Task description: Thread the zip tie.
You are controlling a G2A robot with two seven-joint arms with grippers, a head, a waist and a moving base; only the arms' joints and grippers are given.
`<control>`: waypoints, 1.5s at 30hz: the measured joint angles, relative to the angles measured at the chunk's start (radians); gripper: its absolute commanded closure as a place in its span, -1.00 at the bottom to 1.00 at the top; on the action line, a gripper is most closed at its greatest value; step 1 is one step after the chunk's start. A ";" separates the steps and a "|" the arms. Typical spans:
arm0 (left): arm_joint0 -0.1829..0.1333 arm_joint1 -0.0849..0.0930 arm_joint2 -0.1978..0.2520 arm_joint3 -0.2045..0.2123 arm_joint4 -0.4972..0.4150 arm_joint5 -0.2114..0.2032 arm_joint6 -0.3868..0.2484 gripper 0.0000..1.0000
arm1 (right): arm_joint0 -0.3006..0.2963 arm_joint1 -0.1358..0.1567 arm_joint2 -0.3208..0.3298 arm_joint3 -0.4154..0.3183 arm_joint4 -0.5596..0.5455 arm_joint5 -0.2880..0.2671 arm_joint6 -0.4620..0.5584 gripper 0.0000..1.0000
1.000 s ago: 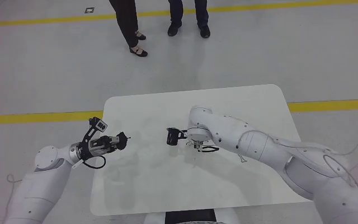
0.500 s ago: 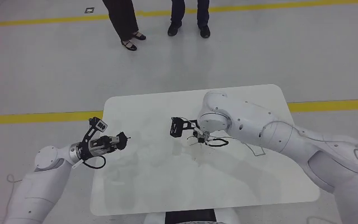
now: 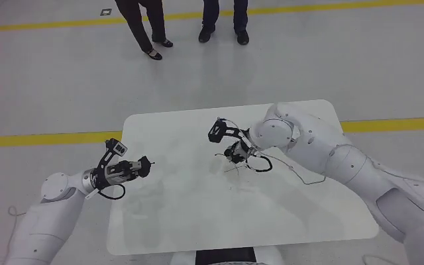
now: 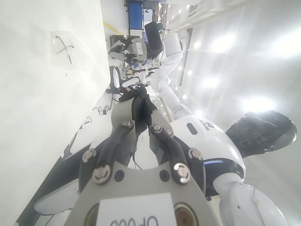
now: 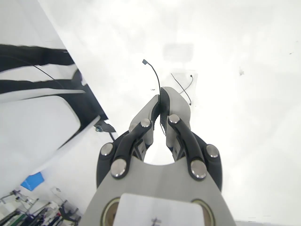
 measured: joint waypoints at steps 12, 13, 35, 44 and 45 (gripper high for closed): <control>0.000 0.000 0.000 0.000 0.000 0.000 0.000 1.00 | -0.267 0.092 0.183 -0.093 0.078 -0.005 -0.267 1.00; 0.000 0.000 0.000 0.000 0.000 0.000 0.000 1.00 | -0.267 0.092 0.182 -0.093 0.078 -0.005 -0.266 1.00; 0.000 0.000 0.000 0.000 0.000 0.000 0.000 1.00 | -0.637 0.127 0.342 -0.262 -0.086 0.127 -0.917 1.00; 0.000 0.000 0.000 0.000 0.000 0.000 0.000 1.00 | -0.730 0.111 0.351 -0.301 -0.083 0.110 -1.088 1.00; 0.000 0.000 0.000 0.000 0.000 0.000 0.000 1.00 | -0.730 0.110 0.351 -0.300 -0.082 0.110 -1.086 1.00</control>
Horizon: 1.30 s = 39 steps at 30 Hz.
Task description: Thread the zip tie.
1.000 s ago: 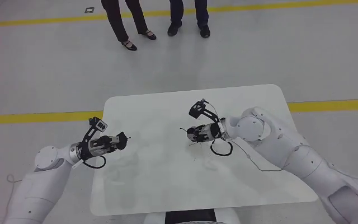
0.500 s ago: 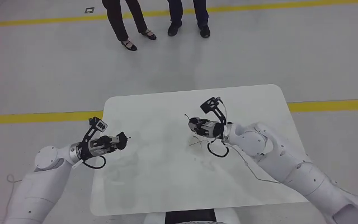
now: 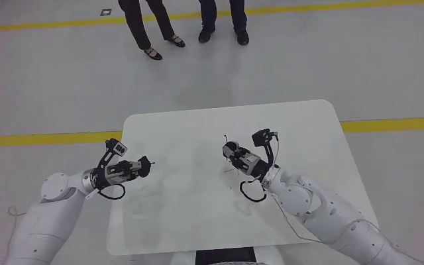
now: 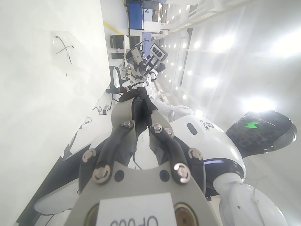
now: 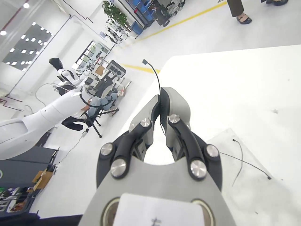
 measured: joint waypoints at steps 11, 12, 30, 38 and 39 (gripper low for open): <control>0.000 0.000 0.000 0.000 0.000 0.000 0.000 1.00 | -0.008 -0.002 0.001 0.001 -0.008 0.004 -0.011 1.00; 0.000 0.000 0.000 0.000 0.000 0.000 0.000 1.00 | -0.017 -0.004 -0.001 0.001 -0.014 0.005 -0.028 1.00; 0.000 0.000 0.000 0.000 0.000 0.000 0.000 1.00 | -0.078 -0.132 -0.152 0.119 -0.035 -0.100 -0.536 1.00; 0.000 0.000 0.000 0.000 0.000 0.000 0.000 1.00 | -0.076 -0.133 -0.153 0.120 -0.036 -0.102 -0.534 1.00; 0.000 0.000 0.000 0.000 0.000 0.000 0.000 1.00 | -0.076 -0.133 -0.153 0.120 -0.036 -0.102 -0.534 1.00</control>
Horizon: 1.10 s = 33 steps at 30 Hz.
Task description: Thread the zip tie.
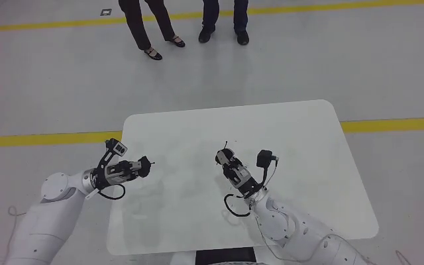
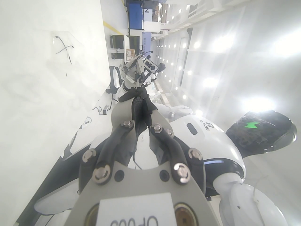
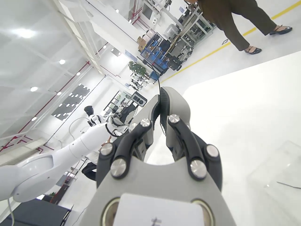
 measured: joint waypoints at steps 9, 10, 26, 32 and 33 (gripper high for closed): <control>0.009 -0.009 0.034 -0.056 0.018 0.014 0.066 1.00 | 0.005 -0.025 -0.005 0.014 -0.041 -0.030 0.020 1.00; 0.010 -0.011 0.040 -0.061 0.020 0.015 0.073 1.00 | 0.010 -0.030 -0.009 0.016 -0.047 -0.034 0.021 1.00; -0.009 -0.038 0.155 -0.070 0.083 0.013 0.131 1.00 | 0.048 -0.110 -0.072 0.056 -0.107 -0.037 0.004 1.00; -0.008 -0.038 0.154 -0.070 0.081 0.013 0.131 1.00 | 0.048 -0.109 -0.071 0.055 -0.106 -0.038 0.004 1.00; -0.008 -0.038 0.155 -0.071 0.081 0.014 0.133 1.00 | 0.048 -0.109 -0.071 0.055 -0.107 -0.037 0.005 1.00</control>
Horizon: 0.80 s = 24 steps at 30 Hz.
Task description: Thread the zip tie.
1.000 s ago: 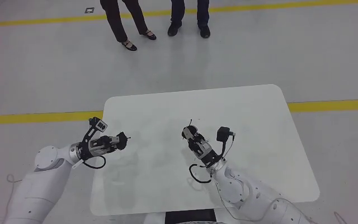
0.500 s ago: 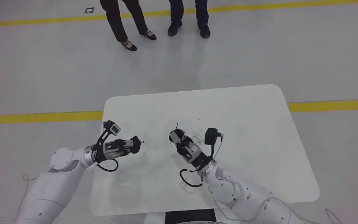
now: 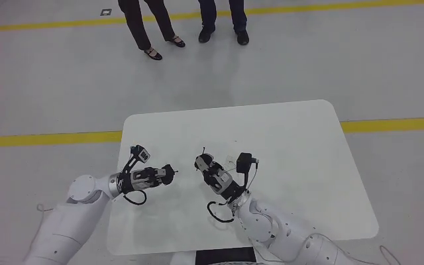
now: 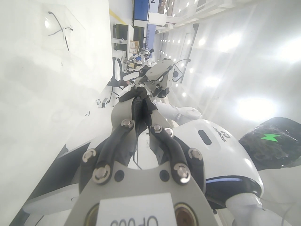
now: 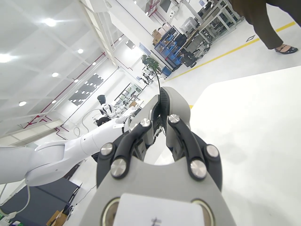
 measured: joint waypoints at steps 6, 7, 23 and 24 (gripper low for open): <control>0.015 -0.015 0.051 -0.044 -0.011 -0.005 0.068 1.00 | 0.002 -0.027 -0.020 0.010 -0.048 0.036 -0.003 1.00; 0.013 -0.018 0.058 -0.045 -0.009 -0.008 0.075 1.00 | 0.006 -0.033 -0.025 0.015 -0.054 0.041 -0.008 1.00; -0.013 -0.030 0.091 -0.026 0.017 -0.033 0.103 1.00 | 0.026 -0.084 -0.051 0.069 -0.121 0.106 -0.076 1.00; -0.013 -0.030 0.091 -0.026 0.017 -0.033 0.103 1.00 | 0.026 -0.085 -0.050 0.068 -0.129 0.113 -0.070 1.00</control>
